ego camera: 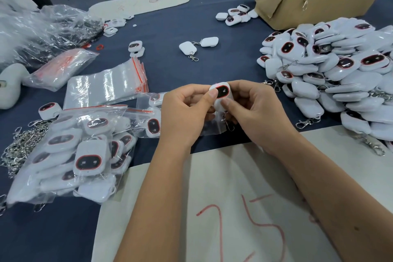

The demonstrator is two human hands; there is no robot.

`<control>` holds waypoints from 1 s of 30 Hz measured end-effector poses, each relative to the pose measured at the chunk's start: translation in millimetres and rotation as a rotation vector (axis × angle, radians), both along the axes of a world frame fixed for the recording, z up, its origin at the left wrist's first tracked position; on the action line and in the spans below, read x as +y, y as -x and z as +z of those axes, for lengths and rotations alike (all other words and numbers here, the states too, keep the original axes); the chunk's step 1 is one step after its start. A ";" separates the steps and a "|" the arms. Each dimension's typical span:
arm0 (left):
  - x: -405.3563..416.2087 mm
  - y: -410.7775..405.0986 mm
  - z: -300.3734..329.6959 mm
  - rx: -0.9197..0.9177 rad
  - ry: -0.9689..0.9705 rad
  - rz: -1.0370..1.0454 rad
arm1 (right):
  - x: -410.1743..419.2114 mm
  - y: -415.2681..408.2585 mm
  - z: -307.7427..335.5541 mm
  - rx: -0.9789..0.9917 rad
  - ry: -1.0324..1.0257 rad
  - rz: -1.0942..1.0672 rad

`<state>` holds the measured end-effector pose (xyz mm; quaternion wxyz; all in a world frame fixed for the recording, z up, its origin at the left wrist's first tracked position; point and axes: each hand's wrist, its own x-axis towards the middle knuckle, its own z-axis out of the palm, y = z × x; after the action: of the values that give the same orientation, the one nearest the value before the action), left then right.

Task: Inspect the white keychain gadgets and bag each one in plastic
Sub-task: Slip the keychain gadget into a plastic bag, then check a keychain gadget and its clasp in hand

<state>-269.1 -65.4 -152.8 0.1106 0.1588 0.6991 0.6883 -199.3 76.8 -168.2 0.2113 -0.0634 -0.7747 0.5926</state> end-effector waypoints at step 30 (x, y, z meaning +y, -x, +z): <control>26.1 -28.2 4.4 0.509 0.786 0.245 | 2.4 4.4 0.2 0.031 0.256 -0.332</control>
<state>-240.8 -39.3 -148.4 -0.0941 0.1850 0.9246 0.3193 -203.7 79.2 -168.0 0.3082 -0.2075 -0.6685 0.6442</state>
